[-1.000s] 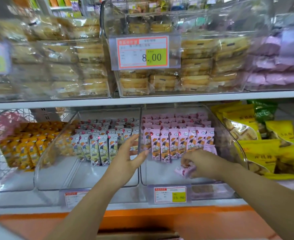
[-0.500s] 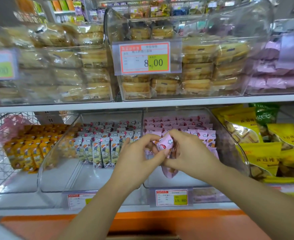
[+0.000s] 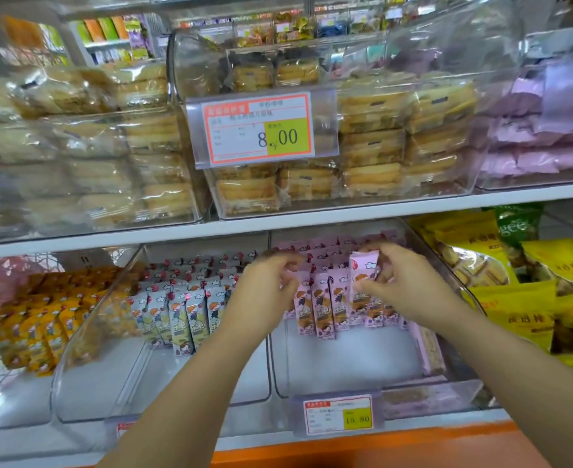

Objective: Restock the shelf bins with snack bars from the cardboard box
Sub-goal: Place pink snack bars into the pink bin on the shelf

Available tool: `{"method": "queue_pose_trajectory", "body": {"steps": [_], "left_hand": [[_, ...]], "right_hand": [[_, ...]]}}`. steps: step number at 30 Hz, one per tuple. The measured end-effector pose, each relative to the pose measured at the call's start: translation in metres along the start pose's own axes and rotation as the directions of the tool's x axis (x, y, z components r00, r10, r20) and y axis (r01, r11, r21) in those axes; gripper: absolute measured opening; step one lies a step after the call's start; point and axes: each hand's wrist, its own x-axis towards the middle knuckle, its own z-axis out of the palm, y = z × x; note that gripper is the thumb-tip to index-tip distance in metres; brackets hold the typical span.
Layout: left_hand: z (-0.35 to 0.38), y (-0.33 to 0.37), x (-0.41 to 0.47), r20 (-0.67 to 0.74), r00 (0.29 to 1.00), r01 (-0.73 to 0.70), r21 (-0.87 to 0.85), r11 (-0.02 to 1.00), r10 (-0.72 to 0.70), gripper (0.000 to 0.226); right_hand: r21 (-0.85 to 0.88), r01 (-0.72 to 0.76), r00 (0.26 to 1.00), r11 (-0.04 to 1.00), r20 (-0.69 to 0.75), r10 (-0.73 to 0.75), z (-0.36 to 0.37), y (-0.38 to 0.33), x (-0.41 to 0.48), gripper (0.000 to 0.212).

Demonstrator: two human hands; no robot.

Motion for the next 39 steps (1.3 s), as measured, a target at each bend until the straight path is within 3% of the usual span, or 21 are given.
{"method": "queue_pose_trajectory", "body": {"steps": [6,10,16,23,29,36,39], "left_hand": [[0.020,0.010,0.037,0.219,0.975,-0.083,0.234,0.969,0.031,0.040],[0.036,0.017,0.051,0.256,0.966,-0.075,0.214,0.974,0.018,0.043],[0.068,0.015,0.056,0.208,0.978,-0.078,0.243,0.967,0.026,0.046],[0.080,0.010,0.055,0.175,0.984,-0.106,0.436,0.894,0.032,0.059],[0.077,0.004,0.058,0.138,0.990,-0.084,0.308,0.948,0.043,0.051],[0.073,0.007,0.057,0.160,0.987,-0.087,0.375,0.923,0.028,0.028],[0.070,0.012,0.056,0.189,0.981,-0.121,0.400,0.909,0.047,0.037]], "right_hand": [[0.015,-0.026,0.999,1.000,-0.030,0.026,0.002,0.013,0.004,0.042],[0.010,-0.058,0.994,0.998,-0.091,0.059,-0.007,0.024,0.002,0.041],[0.024,-0.046,0.990,0.999,-0.129,0.048,-0.007,0.035,-0.007,0.039],[0.144,-0.028,0.996,0.989,-0.085,0.041,0.003,0.037,0.000,0.038],[0.113,-0.027,1.000,0.993,0.010,0.026,0.013,0.036,0.014,0.041],[0.085,-0.017,0.999,0.996,0.052,0.012,0.017,0.037,0.016,0.047],[0.038,-0.002,0.998,0.999,0.066,0.000,0.021,0.036,0.016,0.049]]}}
